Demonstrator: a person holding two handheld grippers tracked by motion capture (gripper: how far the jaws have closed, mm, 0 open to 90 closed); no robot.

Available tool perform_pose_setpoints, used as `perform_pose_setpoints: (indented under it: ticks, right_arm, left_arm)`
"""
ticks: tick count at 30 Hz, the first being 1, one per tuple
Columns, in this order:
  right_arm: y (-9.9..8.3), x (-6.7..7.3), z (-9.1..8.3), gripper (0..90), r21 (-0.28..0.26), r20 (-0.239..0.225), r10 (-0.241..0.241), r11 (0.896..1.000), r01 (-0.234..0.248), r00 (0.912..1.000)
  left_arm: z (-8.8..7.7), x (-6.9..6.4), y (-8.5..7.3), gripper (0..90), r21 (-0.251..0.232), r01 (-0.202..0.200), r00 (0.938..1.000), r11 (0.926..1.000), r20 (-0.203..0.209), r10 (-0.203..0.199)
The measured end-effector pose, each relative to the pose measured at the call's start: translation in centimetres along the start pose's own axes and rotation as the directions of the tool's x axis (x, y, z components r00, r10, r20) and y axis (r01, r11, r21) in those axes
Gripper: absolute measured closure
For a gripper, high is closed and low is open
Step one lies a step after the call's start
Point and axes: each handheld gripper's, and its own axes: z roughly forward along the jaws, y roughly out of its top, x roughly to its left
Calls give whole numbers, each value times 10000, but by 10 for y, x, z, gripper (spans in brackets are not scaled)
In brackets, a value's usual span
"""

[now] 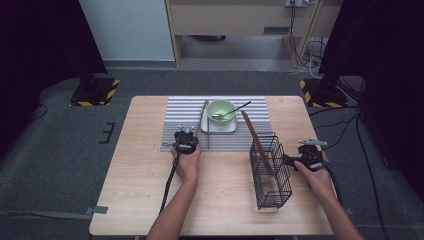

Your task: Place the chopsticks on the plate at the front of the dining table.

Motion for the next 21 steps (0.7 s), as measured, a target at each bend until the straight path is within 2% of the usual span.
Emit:
perform_pose_setpoints:
  ticks: [11,21]
  right_arm:
    - [0,0,0,53,1,-4,-5,10000,5,10000]
    - [0,0,0,53,1,-8,-6,10000,6,10000]
  left_arm:
    - [2,-4,-1,855,146,20,10000,9999,-28,-19]
    - [3,-10,-2,840,219,64,9999,9997,114,-66]
